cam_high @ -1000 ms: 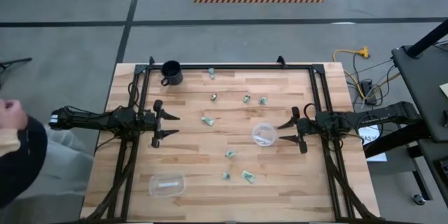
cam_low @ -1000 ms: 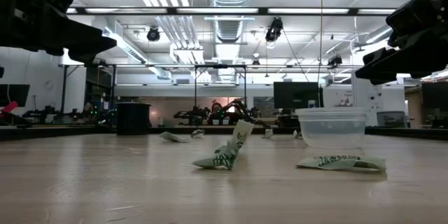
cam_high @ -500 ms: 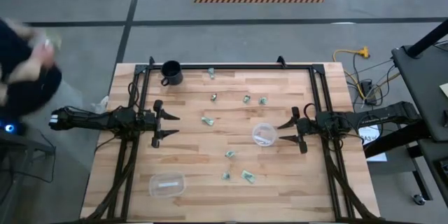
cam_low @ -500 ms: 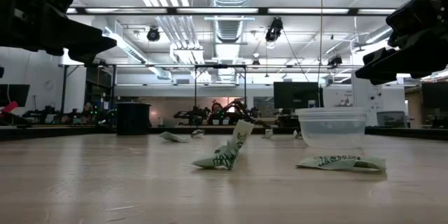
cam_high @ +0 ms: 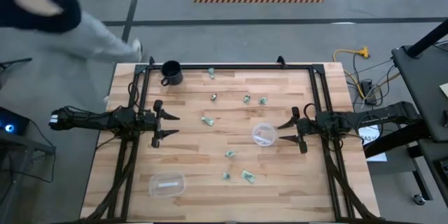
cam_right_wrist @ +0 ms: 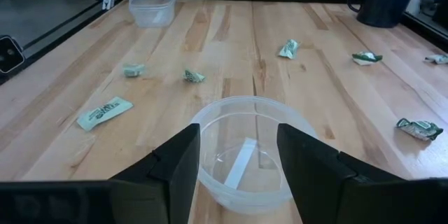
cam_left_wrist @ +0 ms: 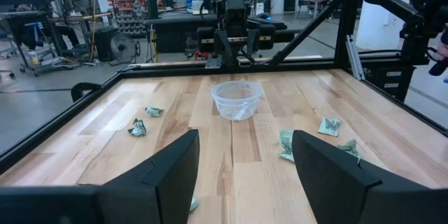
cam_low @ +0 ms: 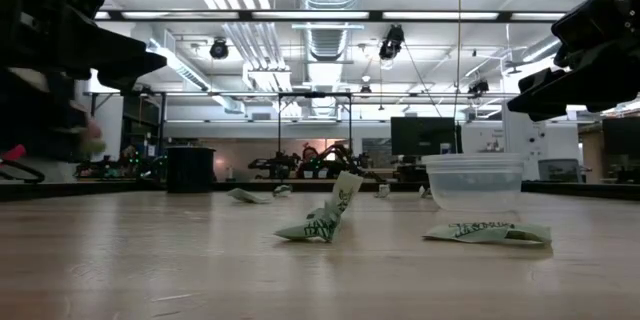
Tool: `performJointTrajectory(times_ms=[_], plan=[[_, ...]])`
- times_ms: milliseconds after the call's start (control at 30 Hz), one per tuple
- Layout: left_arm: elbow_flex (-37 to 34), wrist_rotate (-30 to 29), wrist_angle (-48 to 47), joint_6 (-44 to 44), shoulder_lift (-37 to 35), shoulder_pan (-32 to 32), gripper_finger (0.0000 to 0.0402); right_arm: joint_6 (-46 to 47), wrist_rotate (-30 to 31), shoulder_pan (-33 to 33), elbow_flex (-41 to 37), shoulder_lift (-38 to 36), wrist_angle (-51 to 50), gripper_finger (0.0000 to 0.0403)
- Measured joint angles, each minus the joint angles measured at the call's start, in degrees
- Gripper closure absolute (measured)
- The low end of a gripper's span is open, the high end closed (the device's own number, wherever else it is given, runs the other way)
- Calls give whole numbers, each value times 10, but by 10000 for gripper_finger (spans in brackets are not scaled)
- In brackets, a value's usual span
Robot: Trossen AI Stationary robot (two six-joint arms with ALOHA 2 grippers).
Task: Pick and place Stevia / Truvia into bins
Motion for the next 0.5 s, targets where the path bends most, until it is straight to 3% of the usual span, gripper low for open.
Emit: performJointTrajectory(times_ms=[500], plan=[[0, 0, 0, 0, 0, 0, 189, -26, 0, 0, 0, 0, 10, 220]])
